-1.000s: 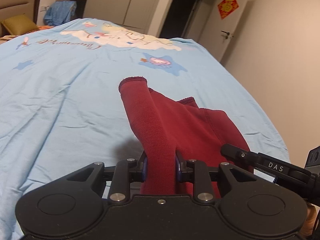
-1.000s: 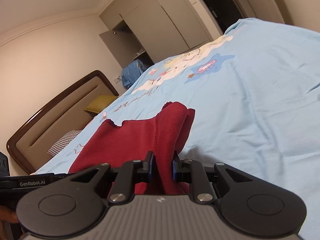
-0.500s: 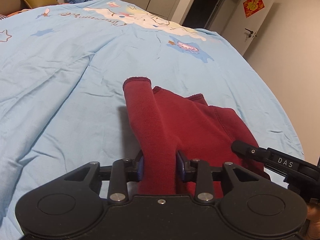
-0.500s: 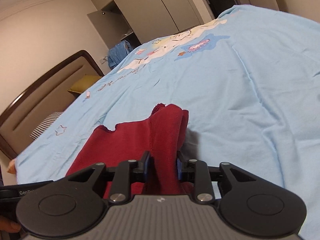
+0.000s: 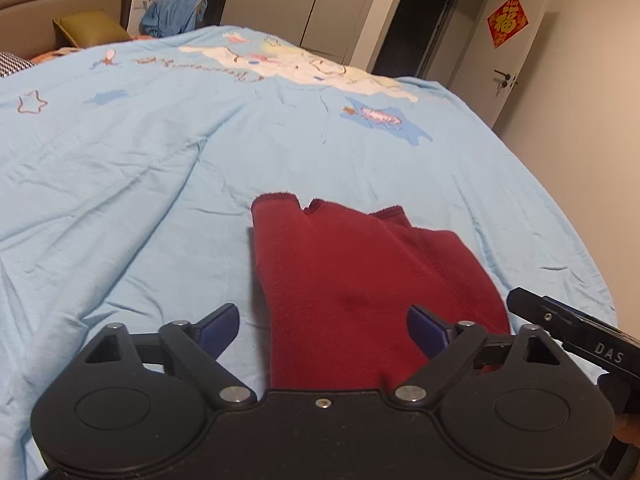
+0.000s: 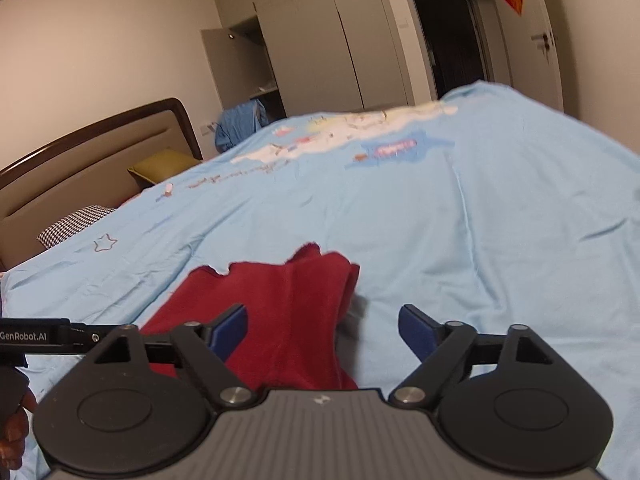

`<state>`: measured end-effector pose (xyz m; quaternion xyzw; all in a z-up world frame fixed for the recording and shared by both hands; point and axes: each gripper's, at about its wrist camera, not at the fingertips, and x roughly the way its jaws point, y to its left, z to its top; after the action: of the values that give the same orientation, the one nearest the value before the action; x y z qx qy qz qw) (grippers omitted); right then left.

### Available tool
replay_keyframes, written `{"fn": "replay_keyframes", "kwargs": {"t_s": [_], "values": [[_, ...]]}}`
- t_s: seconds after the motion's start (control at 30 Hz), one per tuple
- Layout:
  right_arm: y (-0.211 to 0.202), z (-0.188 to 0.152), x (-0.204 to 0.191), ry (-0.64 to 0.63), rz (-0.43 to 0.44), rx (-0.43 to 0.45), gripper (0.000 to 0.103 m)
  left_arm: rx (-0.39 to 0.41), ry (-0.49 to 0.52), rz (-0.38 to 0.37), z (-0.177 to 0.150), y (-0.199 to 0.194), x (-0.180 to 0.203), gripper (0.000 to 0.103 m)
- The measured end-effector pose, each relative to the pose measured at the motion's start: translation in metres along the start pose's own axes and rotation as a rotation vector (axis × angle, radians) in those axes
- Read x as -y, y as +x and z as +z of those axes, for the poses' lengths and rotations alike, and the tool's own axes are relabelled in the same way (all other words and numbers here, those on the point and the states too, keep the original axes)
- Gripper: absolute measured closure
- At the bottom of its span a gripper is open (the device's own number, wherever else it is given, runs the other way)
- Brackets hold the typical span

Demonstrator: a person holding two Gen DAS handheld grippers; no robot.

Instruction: Fold small clothes

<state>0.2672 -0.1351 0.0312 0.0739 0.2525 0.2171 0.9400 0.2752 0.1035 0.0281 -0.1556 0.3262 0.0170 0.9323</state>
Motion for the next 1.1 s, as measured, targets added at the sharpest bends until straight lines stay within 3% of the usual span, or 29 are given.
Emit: {"fn": "replay_keyframes", "kwargs": {"t_s": [0.23,0.43,0.6,0.8,1.1], "values": [[-0.061,0.003,-0.015,-0.031,-0.002,0.111,0.001,0.109,0.037,0.004,-0.012,-0.061,0.012,0.001],[-0.113,-0.010,-0.027,-0.060,-0.006,0.175,0.000,0.171,0.054,-0.009,-0.035,-0.111,0.019,0.001],[-0.154,-0.030,-0.036,-0.099,-0.017,0.213,0.000,0.220,0.080,0.021,-0.063,-0.146,0.022,0.001],[-0.186,-0.062,-0.046,-0.159,-0.035,0.211,0.000,0.258,0.127,0.073,-0.103,-0.173,0.021,0.001],[-0.209,-0.099,-0.045,-0.144,-0.069,0.178,0.000,0.259,0.168,0.070,-0.142,-0.187,0.018,0.001]]}}
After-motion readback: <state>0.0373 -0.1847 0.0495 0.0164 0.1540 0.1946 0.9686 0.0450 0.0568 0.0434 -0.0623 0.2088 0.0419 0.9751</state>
